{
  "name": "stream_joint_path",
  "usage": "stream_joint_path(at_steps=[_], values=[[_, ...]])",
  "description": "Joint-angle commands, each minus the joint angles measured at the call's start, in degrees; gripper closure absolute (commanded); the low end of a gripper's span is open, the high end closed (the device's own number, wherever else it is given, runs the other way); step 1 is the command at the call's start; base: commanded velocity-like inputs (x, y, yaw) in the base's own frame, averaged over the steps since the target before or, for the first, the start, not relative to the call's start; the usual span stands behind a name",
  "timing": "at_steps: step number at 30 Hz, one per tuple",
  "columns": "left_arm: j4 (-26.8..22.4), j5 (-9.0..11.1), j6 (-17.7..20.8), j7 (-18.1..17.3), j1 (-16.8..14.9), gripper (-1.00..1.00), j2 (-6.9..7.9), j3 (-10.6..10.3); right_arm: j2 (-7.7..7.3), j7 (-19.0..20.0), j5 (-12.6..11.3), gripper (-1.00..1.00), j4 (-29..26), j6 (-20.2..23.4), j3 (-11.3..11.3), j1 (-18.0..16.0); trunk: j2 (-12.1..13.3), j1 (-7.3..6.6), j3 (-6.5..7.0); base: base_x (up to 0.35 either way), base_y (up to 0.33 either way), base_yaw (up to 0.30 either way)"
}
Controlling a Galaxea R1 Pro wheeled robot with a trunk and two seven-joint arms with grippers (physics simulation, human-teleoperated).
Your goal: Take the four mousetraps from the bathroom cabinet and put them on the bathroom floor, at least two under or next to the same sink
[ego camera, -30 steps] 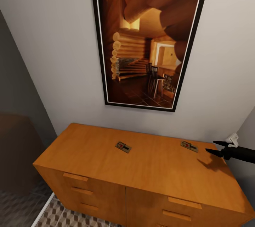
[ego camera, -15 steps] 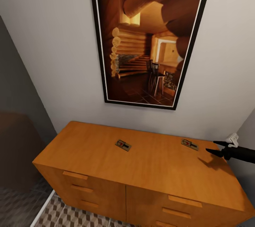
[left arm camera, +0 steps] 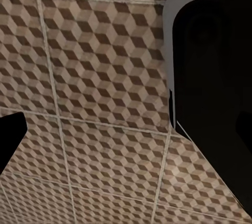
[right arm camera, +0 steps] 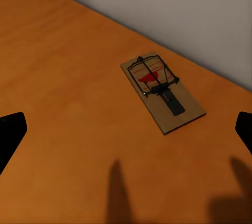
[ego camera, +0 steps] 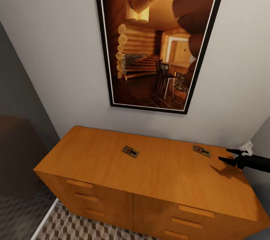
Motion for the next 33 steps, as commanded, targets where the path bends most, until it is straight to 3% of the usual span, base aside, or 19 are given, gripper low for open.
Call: stream_joint_path(at_steps=[1, 33], values=[[0.0, 0.5, 0.1, 0.1, -0.1, -1.00, -0.02, -0.5, -0.01, 0.1, -0.1, -1.00, 0.1, -0.3, 0.0, -0.1, -0.1, 0.03, -0.21, 0.000, 0.000, 0.000], [0.0, 0.5, 0.1, 0.1, -0.1, -1.00, -0.07, -0.5, 0.05, 0.1, -0.1, -1.00, 0.1, -0.4, 0.0, -0.1, -0.1, 0.03, -2.94, 0.000, 0.000, 0.000]])
